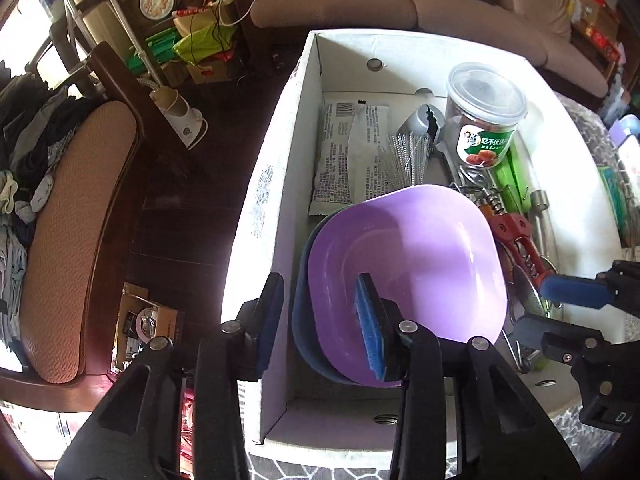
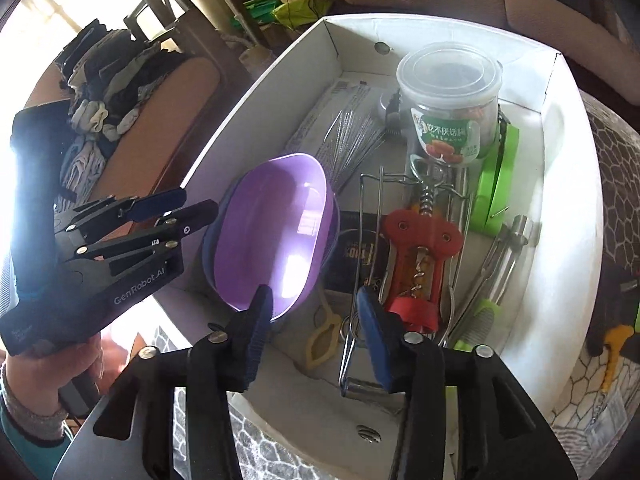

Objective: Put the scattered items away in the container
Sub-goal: 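Lower the purple plate into the white box and open the left gripper, then pull both grippers back from the box toward the remaining table items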

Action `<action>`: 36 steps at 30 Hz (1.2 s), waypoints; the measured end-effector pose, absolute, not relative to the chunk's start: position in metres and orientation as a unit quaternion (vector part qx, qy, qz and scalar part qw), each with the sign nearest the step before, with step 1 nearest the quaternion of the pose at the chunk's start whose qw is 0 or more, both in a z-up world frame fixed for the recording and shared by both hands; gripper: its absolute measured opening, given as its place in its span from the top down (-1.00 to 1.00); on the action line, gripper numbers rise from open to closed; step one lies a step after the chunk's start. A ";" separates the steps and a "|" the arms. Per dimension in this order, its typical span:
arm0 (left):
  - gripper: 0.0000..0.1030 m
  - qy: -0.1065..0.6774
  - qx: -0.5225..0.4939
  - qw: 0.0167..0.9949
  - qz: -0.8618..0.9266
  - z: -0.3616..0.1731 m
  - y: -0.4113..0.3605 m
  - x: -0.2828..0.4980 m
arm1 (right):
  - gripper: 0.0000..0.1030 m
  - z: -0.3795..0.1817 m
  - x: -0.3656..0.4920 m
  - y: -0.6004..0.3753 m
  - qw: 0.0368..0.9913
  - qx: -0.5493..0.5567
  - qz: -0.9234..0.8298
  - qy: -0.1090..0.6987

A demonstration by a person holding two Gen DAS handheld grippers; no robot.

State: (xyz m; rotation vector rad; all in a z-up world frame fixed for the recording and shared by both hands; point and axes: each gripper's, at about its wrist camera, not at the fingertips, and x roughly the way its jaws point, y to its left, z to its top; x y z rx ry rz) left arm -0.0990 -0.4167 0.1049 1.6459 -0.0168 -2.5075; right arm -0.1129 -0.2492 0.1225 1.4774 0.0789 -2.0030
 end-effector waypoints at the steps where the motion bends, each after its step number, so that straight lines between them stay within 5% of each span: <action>1: 0.25 -0.003 0.545 0.071 -0.836 0.107 -0.417 -0.098 | -0.07 0.126 -0.114 -0.250 0.315 0.554 -0.769 0.035; 10: 0.10 0.080 0.514 0.058 -0.852 0.135 -0.444 -0.076 | -0.05 0.114 -0.121 -0.270 0.309 0.550 -0.776 0.029; 13: 0.01 0.110 0.501 0.057 -0.857 0.142 -0.458 -0.065 | 0.23 0.107 -0.118 -0.277 0.326 0.561 -0.761 0.013; 19: -0.01 0.118 0.497 0.062 -0.858 0.147 -0.464 -0.058 | 0.17 0.103 -0.103 -0.294 0.361 0.566 -0.740 0.033; 22: -0.19 0.113 0.500 0.057 -0.857 0.145 -0.456 -0.057 | 0.17 0.109 -0.103 -0.285 0.344 0.567 -0.748 0.031; 23: -0.27 0.110 0.502 0.054 -0.856 0.144 -0.452 -0.057 | 0.13 0.112 -0.105 -0.279 0.344 0.564 -0.750 0.025; 25: -0.36 0.105 0.505 0.052 -0.855 0.142 -0.444 -0.057 | -0.50 0.119 -0.108 -0.267 0.334 0.561 -0.757 0.019; 26: -0.45 0.104 0.507 0.051 -0.854 0.141 -0.440 -0.057 | -0.62 0.124 -0.109 -0.262 0.326 0.557 -0.764 0.021; 31: -1.00 0.087 0.513 0.047 -0.853 0.139 -0.418 -0.051 | -0.88 0.149 -0.104 -0.236 0.303 0.525 -0.794 0.054; 36: -1.00 0.077 0.516 0.050 -0.851 0.143 -0.401 -0.042 | -1.00 0.158 -0.093 -0.216 0.296 0.516 -0.802 0.058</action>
